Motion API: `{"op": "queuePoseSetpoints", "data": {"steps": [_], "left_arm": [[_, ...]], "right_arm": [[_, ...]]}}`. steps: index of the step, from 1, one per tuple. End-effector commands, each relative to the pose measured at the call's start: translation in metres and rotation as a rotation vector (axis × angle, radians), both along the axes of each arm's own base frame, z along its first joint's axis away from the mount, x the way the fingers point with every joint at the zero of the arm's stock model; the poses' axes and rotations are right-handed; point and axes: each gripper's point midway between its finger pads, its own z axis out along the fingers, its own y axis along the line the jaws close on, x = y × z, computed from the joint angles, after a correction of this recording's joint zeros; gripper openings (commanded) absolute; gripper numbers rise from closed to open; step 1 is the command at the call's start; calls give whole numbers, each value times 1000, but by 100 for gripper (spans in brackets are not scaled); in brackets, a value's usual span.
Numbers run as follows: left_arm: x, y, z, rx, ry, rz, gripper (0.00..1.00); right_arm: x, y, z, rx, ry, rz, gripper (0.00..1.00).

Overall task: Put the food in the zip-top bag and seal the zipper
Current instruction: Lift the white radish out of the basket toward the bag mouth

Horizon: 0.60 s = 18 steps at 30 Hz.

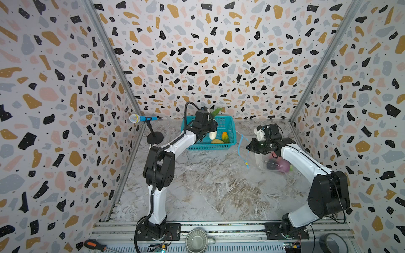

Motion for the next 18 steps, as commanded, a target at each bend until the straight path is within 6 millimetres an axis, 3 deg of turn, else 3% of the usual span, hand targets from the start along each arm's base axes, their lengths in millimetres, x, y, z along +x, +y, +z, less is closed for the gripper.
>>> {"op": "queuePoseSetpoints", "data": {"steps": [1, 9, 18], "left_arm": [[-17, -37, 80, -221, -199, -47, 19], [-62, -74, 118, -411, -343, -65, 20], [-89, -96, 121, -519, -416, -65, 20]], "right_arm": [[6, 9, 31, 57, -57, 16, 0], [4, 3, 44, 102, -63, 0, 0], [0, -11, 62, 177, -83, -28, 0]]}}
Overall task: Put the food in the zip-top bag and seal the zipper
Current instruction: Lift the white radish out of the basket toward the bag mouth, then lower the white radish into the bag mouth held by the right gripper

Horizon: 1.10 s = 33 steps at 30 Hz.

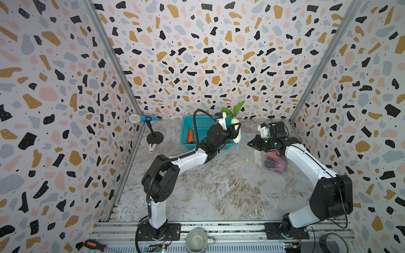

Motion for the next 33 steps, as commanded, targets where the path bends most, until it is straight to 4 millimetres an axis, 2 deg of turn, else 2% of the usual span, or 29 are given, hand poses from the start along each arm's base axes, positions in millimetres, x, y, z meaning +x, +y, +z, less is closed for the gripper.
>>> {"op": "queuePoseSetpoints", "data": {"steps": [1, 15, 20, 26, 33], "left_arm": [[-6, 1, 35, -123, -110, 42, 20], [-10, -31, 11, -172, -195, 76, 20], [-20, -26, 10, -196, -266, 123, 19], [-37, -33, 14, -175, -353, 145, 20], [-43, -42, 5, -163, -375, 132, 23]], "right_arm": [[-5, -1, 29, 66, -55, 9, 0], [-11, -15, 46, 123, -77, -9, 0], [-11, -17, 50, 143, -82, -10, 0], [-9, -16, 54, 158, -83, -4, 0], [-10, -19, 60, 168, -92, -11, 0]]}}
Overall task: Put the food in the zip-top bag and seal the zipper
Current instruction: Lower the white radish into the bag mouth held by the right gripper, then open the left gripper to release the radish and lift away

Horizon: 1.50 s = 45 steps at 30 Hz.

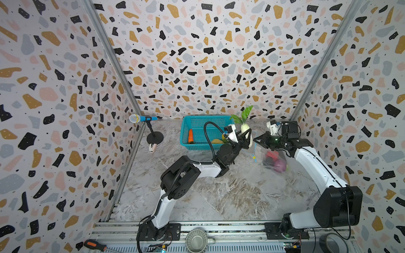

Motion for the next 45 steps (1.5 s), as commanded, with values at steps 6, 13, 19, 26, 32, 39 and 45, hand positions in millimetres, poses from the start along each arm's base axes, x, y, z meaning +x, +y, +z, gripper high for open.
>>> {"op": "queuePoseSetpoints", "data": {"steps": [6, 13, 19, 26, 32, 39, 45], "left_arm": [[-2, -3, -10, 9, -61, 29, 24], [-4, -10, -24, 27, -45, 13, 27], [-8, -16, -31, 57, -46, 9, 34], [-10, -19, -38, 87, -41, 9, 40], [-11, -19, -45, 100, -34, 2, 51], [-12, -19, -44, 104, -33, 2, 53], [-13, -17, -39, 106, -30, 3, 53]], "right_arm": [[-5, -1, 29, 35, -68, 4, 0], [-6, -5, 35, 41, -80, -6, 0], [-6, -6, 35, 47, -82, -7, 0], [-6, -6, 34, 49, -81, -8, 0], [-6, -8, 34, 53, -82, -11, 0], [-5, -9, 31, 56, -79, -14, 0], [-4, -9, 28, 59, -73, -15, 0]]}}
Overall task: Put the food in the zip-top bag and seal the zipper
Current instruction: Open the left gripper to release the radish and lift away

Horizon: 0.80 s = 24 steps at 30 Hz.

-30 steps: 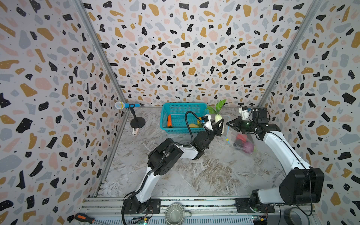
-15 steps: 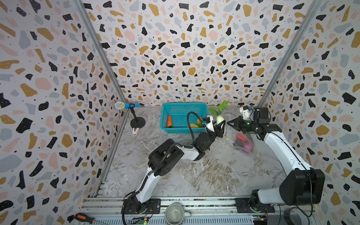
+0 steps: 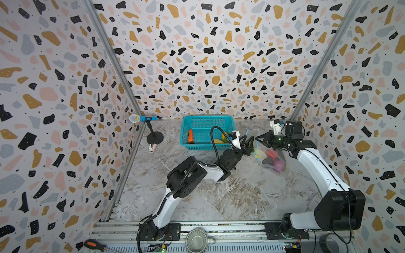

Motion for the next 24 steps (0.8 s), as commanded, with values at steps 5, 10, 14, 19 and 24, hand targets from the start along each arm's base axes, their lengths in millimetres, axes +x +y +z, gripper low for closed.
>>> {"op": "queuePoseSetpoints", "data": {"steps": [5, 10, 14, 19, 24], "left_arm": [[-6, 12, 25, 34, -3, 32, 54], [3, 21, 39, 226, 55, 94, 54], [10, 27, 41, 325, 117, 91, 55], [30, 47, 40, 383, 225, 129, 56], [48, 75, 42, 448, 296, 184, 58]], "right_arm": [[-2, 1, 14, 14, -47, 10, 0], [-2, -1, 9, 6, -38, 7, 0], [-2, -1, 6, 9, -33, 9, 0], [-2, -2, 4, 5, -34, 4, 0], [-1, -2, 1, 2, -30, 2, 0]]}}
